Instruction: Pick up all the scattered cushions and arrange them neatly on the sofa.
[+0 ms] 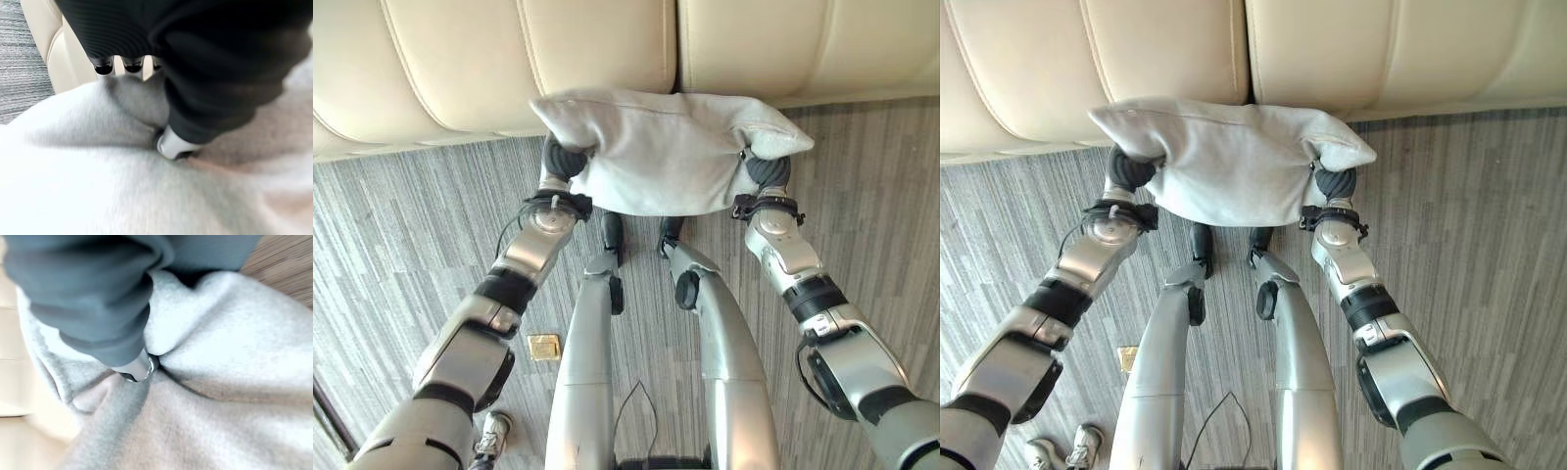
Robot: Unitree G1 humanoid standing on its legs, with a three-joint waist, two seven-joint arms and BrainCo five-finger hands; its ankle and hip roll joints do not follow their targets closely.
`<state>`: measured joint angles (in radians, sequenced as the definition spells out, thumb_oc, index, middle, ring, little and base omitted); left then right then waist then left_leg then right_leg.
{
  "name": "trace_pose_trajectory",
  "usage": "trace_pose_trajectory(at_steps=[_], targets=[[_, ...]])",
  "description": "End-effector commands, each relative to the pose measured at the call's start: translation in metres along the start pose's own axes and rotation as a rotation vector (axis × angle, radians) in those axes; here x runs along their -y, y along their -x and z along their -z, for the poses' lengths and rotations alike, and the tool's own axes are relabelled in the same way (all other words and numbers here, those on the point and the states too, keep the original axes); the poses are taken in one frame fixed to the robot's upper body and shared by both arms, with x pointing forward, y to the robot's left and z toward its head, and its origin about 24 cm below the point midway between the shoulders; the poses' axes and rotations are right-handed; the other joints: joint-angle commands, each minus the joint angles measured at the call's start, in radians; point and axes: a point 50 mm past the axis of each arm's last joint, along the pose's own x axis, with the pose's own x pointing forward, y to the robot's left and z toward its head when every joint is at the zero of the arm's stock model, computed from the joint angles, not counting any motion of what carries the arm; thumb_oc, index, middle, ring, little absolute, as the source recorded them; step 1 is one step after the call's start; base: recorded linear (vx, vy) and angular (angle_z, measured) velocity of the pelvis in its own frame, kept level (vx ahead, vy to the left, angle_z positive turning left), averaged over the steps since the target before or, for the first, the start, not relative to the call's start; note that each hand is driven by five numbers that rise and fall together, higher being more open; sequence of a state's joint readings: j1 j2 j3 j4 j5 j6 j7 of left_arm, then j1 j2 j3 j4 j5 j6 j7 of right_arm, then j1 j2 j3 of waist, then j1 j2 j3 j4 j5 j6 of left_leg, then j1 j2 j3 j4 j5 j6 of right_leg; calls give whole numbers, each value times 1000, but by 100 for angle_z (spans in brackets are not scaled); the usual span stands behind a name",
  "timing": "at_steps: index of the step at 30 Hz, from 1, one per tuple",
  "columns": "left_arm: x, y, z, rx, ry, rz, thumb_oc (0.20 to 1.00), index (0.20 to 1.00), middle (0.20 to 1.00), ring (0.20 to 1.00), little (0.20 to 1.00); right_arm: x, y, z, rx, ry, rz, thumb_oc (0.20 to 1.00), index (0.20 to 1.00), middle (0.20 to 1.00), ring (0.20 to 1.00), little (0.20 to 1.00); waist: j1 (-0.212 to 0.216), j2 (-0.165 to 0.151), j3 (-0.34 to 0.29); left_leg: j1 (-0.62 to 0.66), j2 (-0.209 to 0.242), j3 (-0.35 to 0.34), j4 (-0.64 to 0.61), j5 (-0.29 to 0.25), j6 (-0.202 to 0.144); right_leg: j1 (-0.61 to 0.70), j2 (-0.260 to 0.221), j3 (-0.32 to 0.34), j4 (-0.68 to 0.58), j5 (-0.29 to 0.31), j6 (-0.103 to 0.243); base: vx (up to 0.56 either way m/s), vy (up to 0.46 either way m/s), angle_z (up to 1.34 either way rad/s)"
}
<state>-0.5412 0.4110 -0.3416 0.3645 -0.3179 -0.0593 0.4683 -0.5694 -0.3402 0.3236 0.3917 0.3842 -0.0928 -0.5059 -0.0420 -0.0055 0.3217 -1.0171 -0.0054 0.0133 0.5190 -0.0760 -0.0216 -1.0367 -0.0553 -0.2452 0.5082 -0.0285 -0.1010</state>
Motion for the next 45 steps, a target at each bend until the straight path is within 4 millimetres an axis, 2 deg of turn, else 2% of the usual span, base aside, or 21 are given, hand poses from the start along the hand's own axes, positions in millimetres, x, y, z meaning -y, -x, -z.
trace_pose_trajectory(at_steps=[1,2,3,4,7,9,13,16,19,21,23,28,32,34,35,36,37,39,40,43,45], targets=[[22,-15,-65,311,52,80,200,200,200,200,200,-43,-4,-59,292,-37,-209,200,200,200,200,200,-23,-1,-20,95,16,-26,51,-137,-10,85,-16,88,-16,-72,160,66,-49,21],[17,11,-41,265,99,99,200,200,200,200,200,-31,22,-41,277,-48,-263,200,200,200,200,200,-27,-18,-37,270,5,-20,-83,-82,-14,248,-25,76,-134,-19,163,93,-49,21],[16,21,-30,241,88,110,200,200,200,200,200,-28,33,-32,259,-49,-283,200,200,200,200,200,-25,-23,-36,354,3,-21,-133,-73,-18,325,-22,75,-170,-12,167,98,-48,17],[16,21,-30,241,88,110,200,200,200,200,200,-28,33,-32,259,-49,-283,200,200,200,200,200,-25,-23,-35,356,3,-21,-134,-73,-18,327,-22,75,-171,-12,167,125,-58,3],[1,56,5,140,93,130,200,200,200,200,200,-9,64,-10,190,-62,-335,200,200,200,200,200,-16,-35,-71,615,9,-16,-286,-37,-30,590,-13,65,-305,-1,174,262,-69,6],[-6,70,17,82,145,121,200,200,200,200,200,0,76,-2,163,-66,-346,200,200,200,200,200,-12,-42,-89,707,25,-6,-316,-33,-40,695,2,68,-346,-9,173,258,-74,-4],[-17,92,37,-5,176,121,200,200,200,200,200,19,94,13,91,-49,-355,200,200,200,200,200,0,-52,-130,779,60,50,-232,39,-60,878,6,49,-416,-30,168,232,-18,6],[-19,98,44,-43,187,111,200,200,200,200,200,25,95,17,68,-23,-341,200,200,200,200,200,13,-53,-142,783,64,100,-217,22,-49,927,0,55,-434,-40,168,109,29,-11],[-23,107,52,-88,165,120,200,200,200,200,200,32,98,21,50,0,-316,200,200,200,200,200,28,-59,-169,784,32,148,-284,-6,-32,988,5,70,-467,-45,174,208,36,-23],[-25,110,56,-108,147,126,200,200,200,200,200,37,99,21,44,-5,-292,200,200,200,200,200,44,-63,-174,729,2,159,-299,31,-29,1039,23,83,-492,-53,173,181,8,-8],[-29,114,58,-123,127,132,200,200,200,200,200,41,101,22,35,-40,-257,200,200,200,200,200,71,-55,-184,663,-33,162,-352,115,-35,1088,68,111,-509,-69,169,267,11,-11],[-34,122,62,-145,124,127,200,200,200,200,200,42,103,23,27,-65,-254,200,200,200,200,200,110,-53,-209,654,-49,155,-403,151,-21,1145,93,166,-513,-90,166,212,51,-50],[-42,127,64,-158,120,116,200,200,200,200,200,31,106,23,25,-80,-310,200,200,200,200,200,132,-69,-233,732,-46,135,-429,133,17,1162,53,191,-453,-121,201,263,137,-66],[-46,126,64,-160,115,109,200,200,200,200,200,24,103,18,50,-75,-345,200,200,200,200,200,144,-63,-226,776,-32,161,-439,114,38,1116,23,193,-323,-82,240,116,135,-63],[-50,122,63,-149,85,108,200,200,200,200,200,17,100,13,73,-83,-373,200,200,200,200,200,139,-46,-204,812,-9,168,-432,89,54,1017,-3,185,-176,-42,271,49,70,-76],[-50,122,63,-148,85,108,200,200,200,200,200,17,100,13,74,-83,-373,200,200,200,200,200,139,-47,-204,810,-9,169,-431,89,54,1012,-4,186,-169,-45,271,70,0,-67],[-53,121,63,-145,82,93,200,200,200,200,200,13,97,11,85,-88,-389,200,200,200,200,200,143,-34,-204,833,1,162,-434,66,54,976,-53,133,-211,-61,251,77,-65,-20],[-53,122,62,-142,86,95,200,200,200,200,200,11,96,8,99,-89,-408,200,200,200,200,200,133,-22,-201,857,12,140,-445,50,47,932,-93,96,-273,-48,238,105,-76,-23],[-53,122,62,-142,86,95,200,200,200,200,200,11,96,8,99,-88,-409,200,200,200,200,200,131,-21,-201,857,12,137,-444,49,47,935,-93,93,-274,-48,238,127,-100,-22],[-53,122,65,-153,100,83,200,200,200,200,200,11,94,7,103,-54,-432,200,200,200,200,200,92,-16,-174,930,15,91,-471,24,22,855,-119,134,-411,55,267,171,-236,26],[-48,123,65,-148,117,105,200,200,200,200,200,14,97,10,89,-67,-430,200,200,200,200,200,87,-43,-176,935,11,72,-453,12,0,896,-128,128,-465,89,276,146,-411,92]])
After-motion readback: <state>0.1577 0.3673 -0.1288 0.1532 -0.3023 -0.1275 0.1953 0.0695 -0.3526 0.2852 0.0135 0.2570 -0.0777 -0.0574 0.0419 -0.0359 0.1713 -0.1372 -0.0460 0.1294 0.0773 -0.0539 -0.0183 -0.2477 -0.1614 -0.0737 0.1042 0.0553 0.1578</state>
